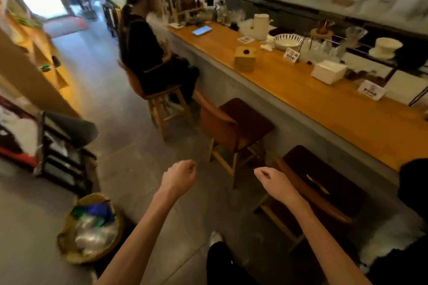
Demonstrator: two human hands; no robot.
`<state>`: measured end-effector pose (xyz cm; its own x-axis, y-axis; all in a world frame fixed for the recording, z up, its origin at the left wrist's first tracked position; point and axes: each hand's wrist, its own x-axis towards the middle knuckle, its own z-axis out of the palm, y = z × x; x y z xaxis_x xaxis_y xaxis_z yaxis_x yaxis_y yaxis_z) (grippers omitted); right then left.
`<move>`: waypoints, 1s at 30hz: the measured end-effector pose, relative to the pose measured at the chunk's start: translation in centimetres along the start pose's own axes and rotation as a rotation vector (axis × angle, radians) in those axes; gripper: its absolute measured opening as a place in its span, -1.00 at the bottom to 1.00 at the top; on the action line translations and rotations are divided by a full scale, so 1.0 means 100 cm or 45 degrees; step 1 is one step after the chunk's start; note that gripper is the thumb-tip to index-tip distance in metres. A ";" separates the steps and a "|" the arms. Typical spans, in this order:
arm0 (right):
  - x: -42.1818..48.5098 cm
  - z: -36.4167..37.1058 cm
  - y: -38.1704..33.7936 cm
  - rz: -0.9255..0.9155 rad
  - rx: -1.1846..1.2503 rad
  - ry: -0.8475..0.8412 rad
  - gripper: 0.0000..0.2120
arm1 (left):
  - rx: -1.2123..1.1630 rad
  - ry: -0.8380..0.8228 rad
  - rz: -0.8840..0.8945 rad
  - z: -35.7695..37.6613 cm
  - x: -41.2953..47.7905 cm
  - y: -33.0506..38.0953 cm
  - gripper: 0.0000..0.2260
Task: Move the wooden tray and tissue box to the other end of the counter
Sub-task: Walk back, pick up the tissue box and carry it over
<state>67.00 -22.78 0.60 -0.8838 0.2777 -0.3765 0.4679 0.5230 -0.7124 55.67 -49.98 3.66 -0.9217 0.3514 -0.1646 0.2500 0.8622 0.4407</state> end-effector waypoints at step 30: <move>0.472 -0.057 -0.179 0.682 0.451 0.751 -0.62 | -0.120 -0.460 0.780 -0.081 0.716 0.068 -0.88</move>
<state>16.94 -14.44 -1.08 -0.3541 0.8379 -0.4153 0.7063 -0.0515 -0.7061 -10.99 -21.91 1.98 -0.4639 0.8752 -0.1376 0.6498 0.4416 0.6187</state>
